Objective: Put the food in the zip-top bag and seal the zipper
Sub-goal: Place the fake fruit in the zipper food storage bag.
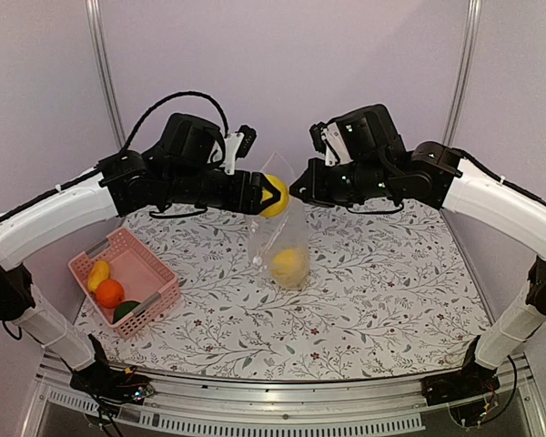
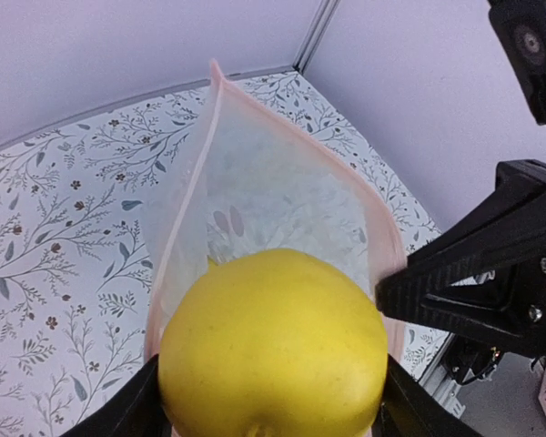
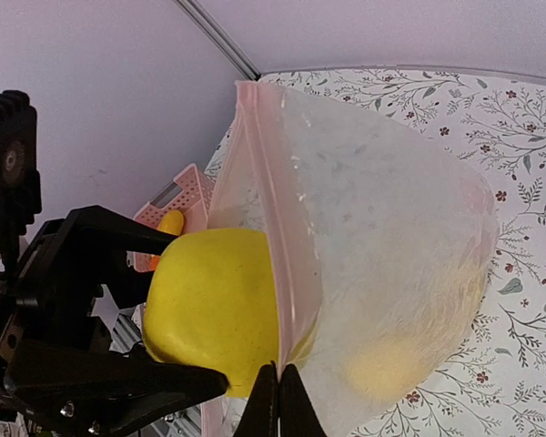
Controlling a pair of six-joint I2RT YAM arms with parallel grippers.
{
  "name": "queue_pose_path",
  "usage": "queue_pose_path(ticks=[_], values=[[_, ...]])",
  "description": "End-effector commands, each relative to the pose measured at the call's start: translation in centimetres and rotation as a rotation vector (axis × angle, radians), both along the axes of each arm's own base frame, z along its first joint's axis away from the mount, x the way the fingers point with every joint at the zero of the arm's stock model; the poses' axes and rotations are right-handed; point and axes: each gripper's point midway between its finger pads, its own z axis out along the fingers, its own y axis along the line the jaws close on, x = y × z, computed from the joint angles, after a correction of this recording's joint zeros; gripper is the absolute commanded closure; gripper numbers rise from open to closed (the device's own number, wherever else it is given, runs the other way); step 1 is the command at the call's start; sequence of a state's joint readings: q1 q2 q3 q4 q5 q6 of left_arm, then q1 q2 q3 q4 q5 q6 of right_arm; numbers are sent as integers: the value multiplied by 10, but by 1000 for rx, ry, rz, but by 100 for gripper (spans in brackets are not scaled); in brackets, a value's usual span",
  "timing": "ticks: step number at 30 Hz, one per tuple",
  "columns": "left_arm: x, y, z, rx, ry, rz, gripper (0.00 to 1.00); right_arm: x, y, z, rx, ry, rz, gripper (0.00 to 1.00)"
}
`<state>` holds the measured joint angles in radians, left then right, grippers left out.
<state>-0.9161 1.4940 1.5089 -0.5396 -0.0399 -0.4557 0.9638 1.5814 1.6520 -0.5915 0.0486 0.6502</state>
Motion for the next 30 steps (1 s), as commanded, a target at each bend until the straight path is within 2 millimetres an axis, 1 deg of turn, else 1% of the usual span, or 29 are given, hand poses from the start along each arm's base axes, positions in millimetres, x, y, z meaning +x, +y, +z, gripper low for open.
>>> queue_pose_path(ticks=[1,5,9,15,19,23,30], values=[[7,4,-14,89,4,47,31,-1,4,14,23,-21,16,100],[12,-2,-18,97,19,50,28,0,6,13,24,-17,20,100],[14,-9,-19,95,19,35,20,0,7,12,23,-14,22,100],[14,-10,-18,100,11,24,7,1,7,10,19,-14,18,100],[13,-10,-16,97,8,18,6,2,7,10,16,-17,13,100],[8,-12,-7,65,-4,-11,6,2,7,9,14,-16,11,100],[-8,-16,20,-32,-31,-96,6,3,6,8,11,-15,8,100]])
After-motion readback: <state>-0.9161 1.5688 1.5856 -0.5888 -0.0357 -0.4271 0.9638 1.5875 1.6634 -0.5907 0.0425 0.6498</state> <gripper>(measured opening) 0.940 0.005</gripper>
